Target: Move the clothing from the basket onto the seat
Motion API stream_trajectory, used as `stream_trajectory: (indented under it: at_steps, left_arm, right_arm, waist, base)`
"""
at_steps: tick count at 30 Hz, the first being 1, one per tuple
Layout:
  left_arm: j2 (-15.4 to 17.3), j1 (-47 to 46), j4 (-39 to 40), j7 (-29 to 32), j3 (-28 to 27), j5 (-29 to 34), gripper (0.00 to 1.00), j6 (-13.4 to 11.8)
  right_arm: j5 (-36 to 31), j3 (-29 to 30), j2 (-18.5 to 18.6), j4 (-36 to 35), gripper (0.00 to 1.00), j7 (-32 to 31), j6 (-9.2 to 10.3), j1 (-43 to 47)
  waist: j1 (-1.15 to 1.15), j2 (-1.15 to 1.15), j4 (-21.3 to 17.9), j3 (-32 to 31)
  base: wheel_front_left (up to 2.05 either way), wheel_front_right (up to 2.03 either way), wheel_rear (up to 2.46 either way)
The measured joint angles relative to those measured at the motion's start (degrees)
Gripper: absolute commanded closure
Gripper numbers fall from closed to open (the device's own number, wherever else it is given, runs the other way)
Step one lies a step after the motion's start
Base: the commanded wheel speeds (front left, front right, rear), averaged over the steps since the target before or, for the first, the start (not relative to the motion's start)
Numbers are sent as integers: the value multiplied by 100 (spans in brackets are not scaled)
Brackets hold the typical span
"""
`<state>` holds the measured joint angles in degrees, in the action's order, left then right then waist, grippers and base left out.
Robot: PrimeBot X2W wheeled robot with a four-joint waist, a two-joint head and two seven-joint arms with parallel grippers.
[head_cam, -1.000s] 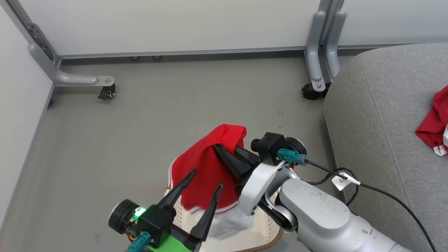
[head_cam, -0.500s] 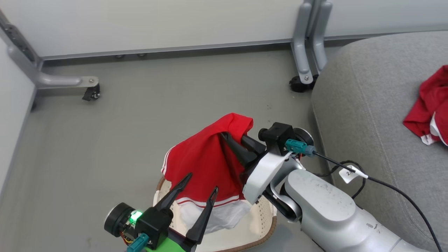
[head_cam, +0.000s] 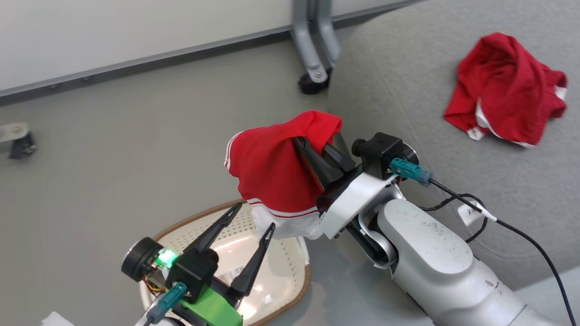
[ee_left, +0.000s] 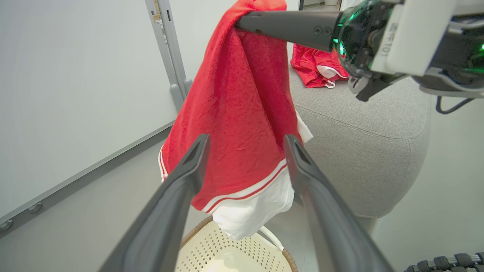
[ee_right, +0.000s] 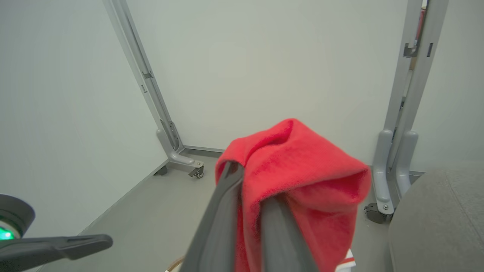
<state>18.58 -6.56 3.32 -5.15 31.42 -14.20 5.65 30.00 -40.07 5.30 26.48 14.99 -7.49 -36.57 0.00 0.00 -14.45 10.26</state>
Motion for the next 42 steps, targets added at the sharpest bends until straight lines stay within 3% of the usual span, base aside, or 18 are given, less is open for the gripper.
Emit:
stream_trajectory:
  at_steps: [13, 19, 25, 32, 39, 42]
  left_arm:
    - [345, -229, 388, 419, 23, -12, 0, 40]
    - [387, -354, 534, 567, 102, -66, 0, 64]
    - [470, -608, 681, 658, 87, 8, 0, 65]
    - [591, -1131, 922, 735, 143, 135, 0, 98]
    - [745, -1680, 1158, 813, 171, 324, 0, 134]
    - [812, -1929, 1223, 839, 193, 379, 0, 140]
  right_arm:
    - [-265, 1045, -63, -521, 100, 0, 0, 489]
    - [-437, 1725, -34, -829, 100, 0, 0, 631]
    - [-554, 2674, 112, -969, 100, 0, 0, 292]
    - [-609, 3836, 761, -900, 100, 0, 0, -856]
    - [-524, 4636, 1491, -400, 100, 5, 0, -1820]
    - [-452, 4678, 1579, 51, 100, 5, 0, -1959]
  waist:
    - [0, 0, -1404, 500]
    - [0, 0, -1689, 858]
    - [1, 0, -1786, 1237]
    - [1, 0, -1633, 1721]
    - [0, 0, -1333, 2347]
    - [0, 0, -1200, 2666]
  base:
    - [0, 0, 0]
    - [0, 0, 0]
    - [0, 0, 0]
    - [0, 0, 0]
    - [0, 0, 0]
    - [0, 0, 0]
